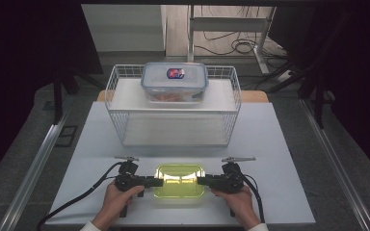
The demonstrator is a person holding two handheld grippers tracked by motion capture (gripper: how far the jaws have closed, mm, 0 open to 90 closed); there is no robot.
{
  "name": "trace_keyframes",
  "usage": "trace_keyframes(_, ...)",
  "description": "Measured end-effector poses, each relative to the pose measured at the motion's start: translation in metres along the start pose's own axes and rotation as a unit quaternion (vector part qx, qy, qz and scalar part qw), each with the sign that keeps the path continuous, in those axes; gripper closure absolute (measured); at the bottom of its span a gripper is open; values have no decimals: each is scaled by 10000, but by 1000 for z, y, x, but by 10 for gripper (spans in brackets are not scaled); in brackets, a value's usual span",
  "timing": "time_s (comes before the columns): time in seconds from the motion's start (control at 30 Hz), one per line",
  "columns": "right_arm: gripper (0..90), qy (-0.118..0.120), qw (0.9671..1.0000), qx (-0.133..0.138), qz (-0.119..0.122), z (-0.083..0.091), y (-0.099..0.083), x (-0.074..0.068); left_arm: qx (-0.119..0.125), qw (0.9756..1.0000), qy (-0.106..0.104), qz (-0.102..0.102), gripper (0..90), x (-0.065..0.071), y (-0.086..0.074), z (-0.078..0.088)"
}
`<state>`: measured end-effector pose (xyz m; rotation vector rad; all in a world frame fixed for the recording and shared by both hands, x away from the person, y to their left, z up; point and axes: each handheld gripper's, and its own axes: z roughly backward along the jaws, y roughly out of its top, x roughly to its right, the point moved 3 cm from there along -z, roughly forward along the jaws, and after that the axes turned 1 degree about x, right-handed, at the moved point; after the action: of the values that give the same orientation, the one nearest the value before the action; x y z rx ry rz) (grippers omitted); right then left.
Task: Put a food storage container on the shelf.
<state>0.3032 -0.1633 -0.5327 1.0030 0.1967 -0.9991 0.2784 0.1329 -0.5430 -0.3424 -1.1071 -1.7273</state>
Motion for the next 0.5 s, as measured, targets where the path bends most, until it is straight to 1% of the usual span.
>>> trace_keyframes(0.07, 680, 7, 10000, -2, 5, 1, 0, -1, 1, 10000, 37, -18, 648, 1, 0, 1)
trace_keyframes(0.1, 680, 7, 10000, -2, 5, 1, 0, -1, -21, 10000, 53, -27, 648, 1, -1, 1)
trace_keyframes(0.17, 697, 48, 10000, 24, -34, 2, -1, -2, -8, 9999, 75, -95, 667, 3, -2, 3)
trace_keyframes(0.2, 707, 53, 10000, 46, -42, 3, -1, -2, 17, 9999, 56, -111, 677, 4, -3, 4)
trace_keyframes(0.23, 729, 78, 9998, 154, -98, 5, -2, -2, 64, 9999, 51, -105, 690, 5, -3, 4)
trace_keyframes(0.27, 735, 99, 9997, 192, -112, 7, -2, -2, 83, 9998, 38, -178, 696, 7, -4, 6)
trace_keyframes(0.3, 735, 99, 9997, 192, -112, 7, -2, -2, 83, 9998, 38, -178, 701, 7, -4, 6)
trace_keyframes(0.33, 751, 137, 9995, 258, -138, 9, -3, -3, 129, 9997, 30, -228, 709, 8, -4, 7)
trace_keyframes(0.37, 751, 137, 9995, 258, -138, 9, -3, -3, 129, 9997, 30, -228, 715, 8, -4, 7)
trace_keyframes(0.47, 768, 177, 9992, 316, -140, 11, -4, -4, 200, 9992, 8, -338, 727, 12, -6, 10)
trace_keyframes(0.5, 768, 177, 9992, 316, -140, 11, -4, -4, 200, 9992, 8, -338, 731, 12, -6, 10)
